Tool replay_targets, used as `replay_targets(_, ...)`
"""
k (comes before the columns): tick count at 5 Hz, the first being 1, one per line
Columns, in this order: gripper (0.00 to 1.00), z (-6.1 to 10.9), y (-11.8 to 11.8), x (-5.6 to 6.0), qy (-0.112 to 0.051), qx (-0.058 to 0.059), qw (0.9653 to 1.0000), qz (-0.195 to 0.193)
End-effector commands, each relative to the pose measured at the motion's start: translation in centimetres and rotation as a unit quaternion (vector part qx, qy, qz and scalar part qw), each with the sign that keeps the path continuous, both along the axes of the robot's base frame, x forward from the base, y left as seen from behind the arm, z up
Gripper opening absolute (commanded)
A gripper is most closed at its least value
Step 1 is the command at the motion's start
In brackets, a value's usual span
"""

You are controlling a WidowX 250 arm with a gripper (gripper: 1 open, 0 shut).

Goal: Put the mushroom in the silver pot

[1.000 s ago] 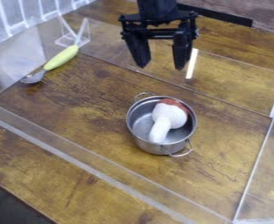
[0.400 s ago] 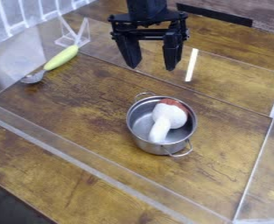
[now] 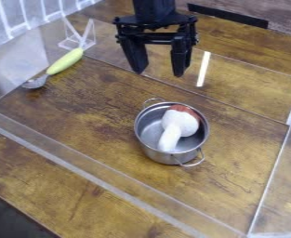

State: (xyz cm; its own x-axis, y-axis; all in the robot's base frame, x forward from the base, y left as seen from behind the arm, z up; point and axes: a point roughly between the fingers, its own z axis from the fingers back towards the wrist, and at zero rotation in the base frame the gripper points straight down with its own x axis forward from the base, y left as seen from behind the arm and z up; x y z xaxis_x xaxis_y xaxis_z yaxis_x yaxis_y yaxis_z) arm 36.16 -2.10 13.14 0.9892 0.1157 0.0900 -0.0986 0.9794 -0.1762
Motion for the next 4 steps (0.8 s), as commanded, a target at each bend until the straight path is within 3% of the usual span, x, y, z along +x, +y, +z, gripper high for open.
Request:
replay_targets(1,1.00,3.12,1.19,-0.37,-0.043,0.006,0.9990,0.013)
replay_targets(4,1.00,3.42,1.42,-0.50,-0.051,0.006,0.9986,0.015)
